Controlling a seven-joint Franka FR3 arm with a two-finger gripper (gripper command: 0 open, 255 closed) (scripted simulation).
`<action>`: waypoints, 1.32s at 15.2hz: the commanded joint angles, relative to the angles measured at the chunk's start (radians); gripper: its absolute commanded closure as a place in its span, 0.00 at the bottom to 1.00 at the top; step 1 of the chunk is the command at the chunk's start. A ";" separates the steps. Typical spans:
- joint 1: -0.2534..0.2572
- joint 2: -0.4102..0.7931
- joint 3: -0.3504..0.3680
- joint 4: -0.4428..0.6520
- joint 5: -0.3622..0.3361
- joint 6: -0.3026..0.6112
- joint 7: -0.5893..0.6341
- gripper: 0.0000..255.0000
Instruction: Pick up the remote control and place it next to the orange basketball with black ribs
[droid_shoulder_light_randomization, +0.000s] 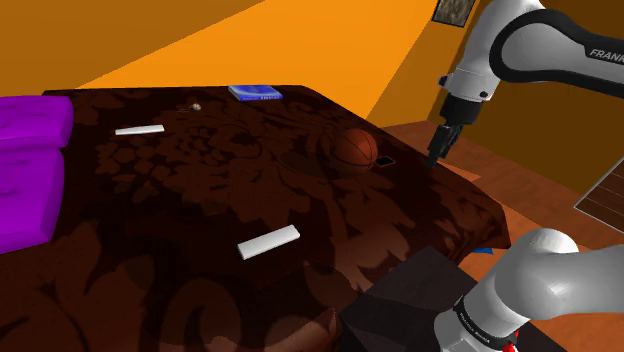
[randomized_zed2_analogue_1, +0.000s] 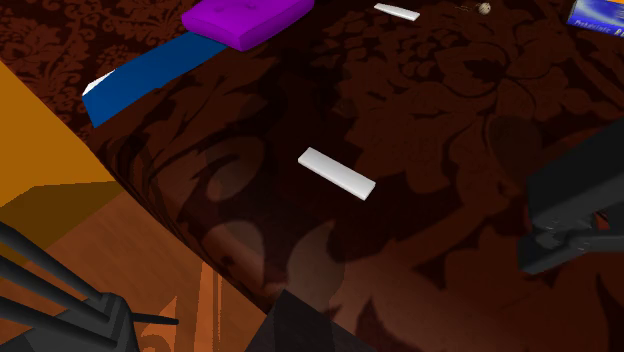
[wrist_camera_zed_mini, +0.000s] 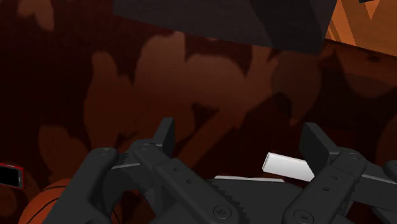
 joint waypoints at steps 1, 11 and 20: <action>0.000 0.000 0.000 0.000 0.000 0.000 0.000 0.00; 0.097 0.279 0.011 -0.040 0.004 0.323 -0.180 0.00; 0.173 0.578 0.042 0.023 0.011 0.564 -0.331 0.00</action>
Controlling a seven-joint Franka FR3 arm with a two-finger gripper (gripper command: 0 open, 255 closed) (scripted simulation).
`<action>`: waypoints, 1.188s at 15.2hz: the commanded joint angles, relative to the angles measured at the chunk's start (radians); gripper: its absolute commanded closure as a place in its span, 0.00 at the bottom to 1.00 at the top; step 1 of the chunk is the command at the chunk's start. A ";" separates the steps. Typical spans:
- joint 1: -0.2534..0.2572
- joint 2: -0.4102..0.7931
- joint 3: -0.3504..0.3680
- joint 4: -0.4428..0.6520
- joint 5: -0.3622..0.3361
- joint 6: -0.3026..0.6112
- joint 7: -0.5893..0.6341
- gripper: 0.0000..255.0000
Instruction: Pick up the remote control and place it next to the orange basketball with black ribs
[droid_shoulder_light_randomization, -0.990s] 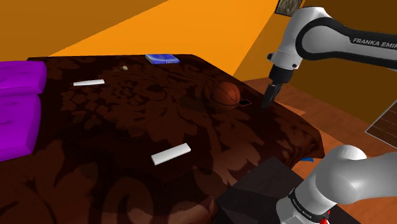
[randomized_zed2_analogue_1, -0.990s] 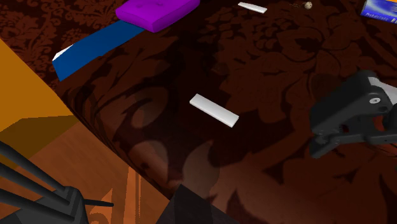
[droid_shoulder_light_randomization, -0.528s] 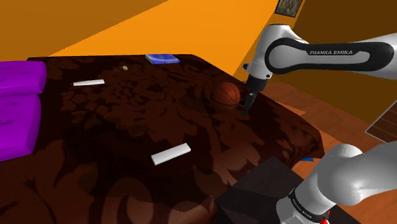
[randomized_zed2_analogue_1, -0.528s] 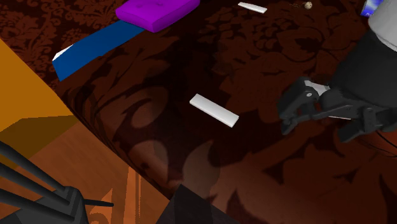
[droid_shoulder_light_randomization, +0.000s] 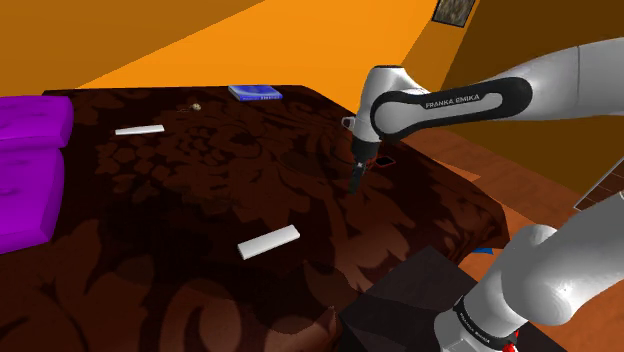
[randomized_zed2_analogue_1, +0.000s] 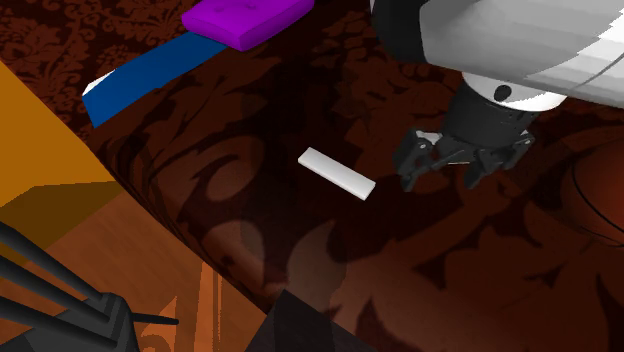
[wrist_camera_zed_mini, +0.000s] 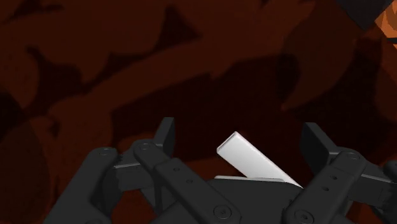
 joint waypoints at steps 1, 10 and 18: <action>0.014 0.067 0.007 0.021 -0.001 0.048 -0.037 0.00; 0.074 0.370 0.062 0.163 -0.022 0.215 -0.158 0.00; 0.133 0.631 0.110 0.334 -0.083 0.308 -0.236 0.00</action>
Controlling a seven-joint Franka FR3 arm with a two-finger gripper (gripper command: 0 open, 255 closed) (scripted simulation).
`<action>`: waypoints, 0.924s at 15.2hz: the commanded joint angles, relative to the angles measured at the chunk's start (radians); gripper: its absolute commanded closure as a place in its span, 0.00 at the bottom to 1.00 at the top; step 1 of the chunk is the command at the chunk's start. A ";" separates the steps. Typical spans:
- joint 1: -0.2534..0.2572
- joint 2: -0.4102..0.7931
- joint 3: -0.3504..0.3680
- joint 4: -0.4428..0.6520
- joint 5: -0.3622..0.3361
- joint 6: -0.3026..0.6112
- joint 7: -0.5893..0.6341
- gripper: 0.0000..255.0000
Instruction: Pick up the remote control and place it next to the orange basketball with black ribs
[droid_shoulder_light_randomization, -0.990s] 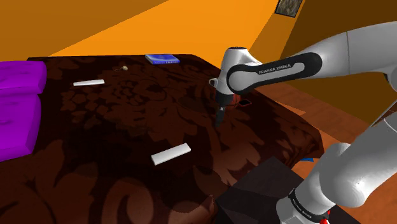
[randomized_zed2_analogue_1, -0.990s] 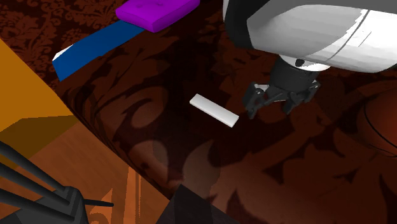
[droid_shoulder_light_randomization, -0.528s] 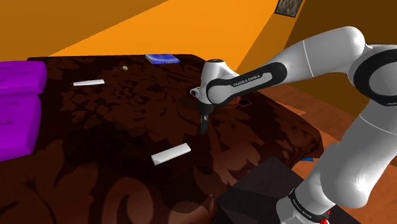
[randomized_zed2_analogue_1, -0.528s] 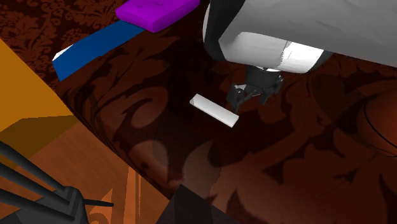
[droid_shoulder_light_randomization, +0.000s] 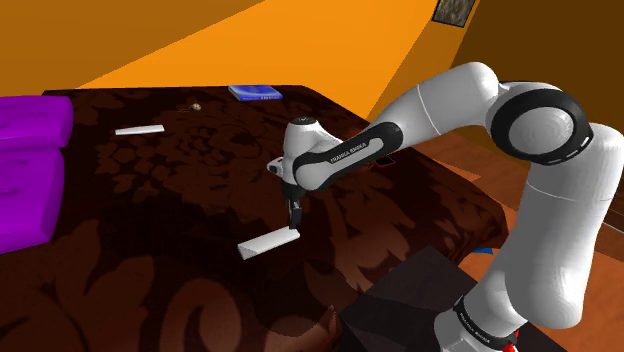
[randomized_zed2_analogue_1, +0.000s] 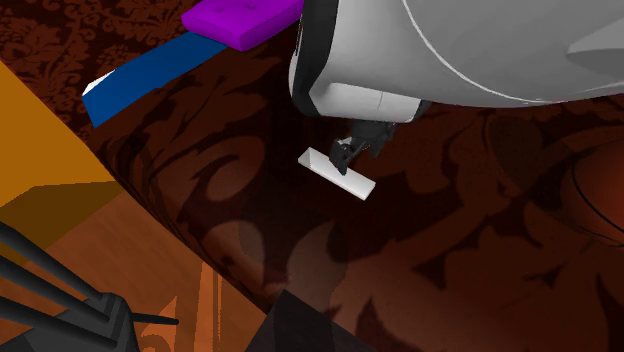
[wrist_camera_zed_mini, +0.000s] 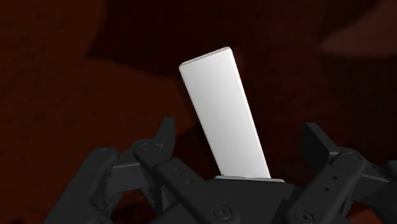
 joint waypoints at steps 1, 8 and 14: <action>0.017 0.065 0.010 0.049 -0.019 0.016 -0.019 0.00; 0.062 0.227 0.026 0.163 -0.069 0.063 -0.054 0.00; 0.069 0.282 0.018 0.167 -0.079 0.115 -0.048 0.00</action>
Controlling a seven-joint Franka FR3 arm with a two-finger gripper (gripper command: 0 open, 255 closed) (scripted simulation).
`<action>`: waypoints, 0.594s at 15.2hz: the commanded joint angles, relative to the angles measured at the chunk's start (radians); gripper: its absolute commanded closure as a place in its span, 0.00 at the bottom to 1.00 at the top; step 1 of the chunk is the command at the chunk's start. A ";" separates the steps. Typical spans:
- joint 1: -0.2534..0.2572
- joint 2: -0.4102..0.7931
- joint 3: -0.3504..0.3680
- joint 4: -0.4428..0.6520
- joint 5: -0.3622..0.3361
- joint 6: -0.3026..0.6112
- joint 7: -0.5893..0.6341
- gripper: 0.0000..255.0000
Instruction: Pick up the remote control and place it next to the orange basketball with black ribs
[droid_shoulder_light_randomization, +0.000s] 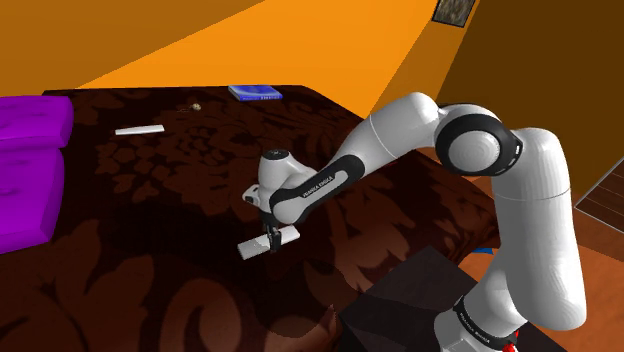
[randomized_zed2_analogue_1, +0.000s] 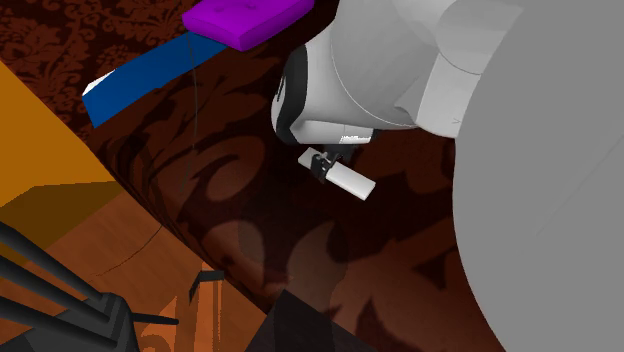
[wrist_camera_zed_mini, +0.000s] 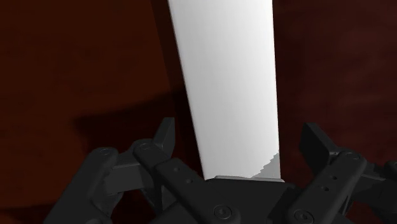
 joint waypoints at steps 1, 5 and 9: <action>0.002 0.011 -0.001 0.006 -0.002 0.005 0.002 0.00; 0.002 0.011 -0.001 0.006 -0.002 0.005 0.002 0.00; 0.002 0.011 -0.001 0.006 -0.002 0.005 0.002 1.00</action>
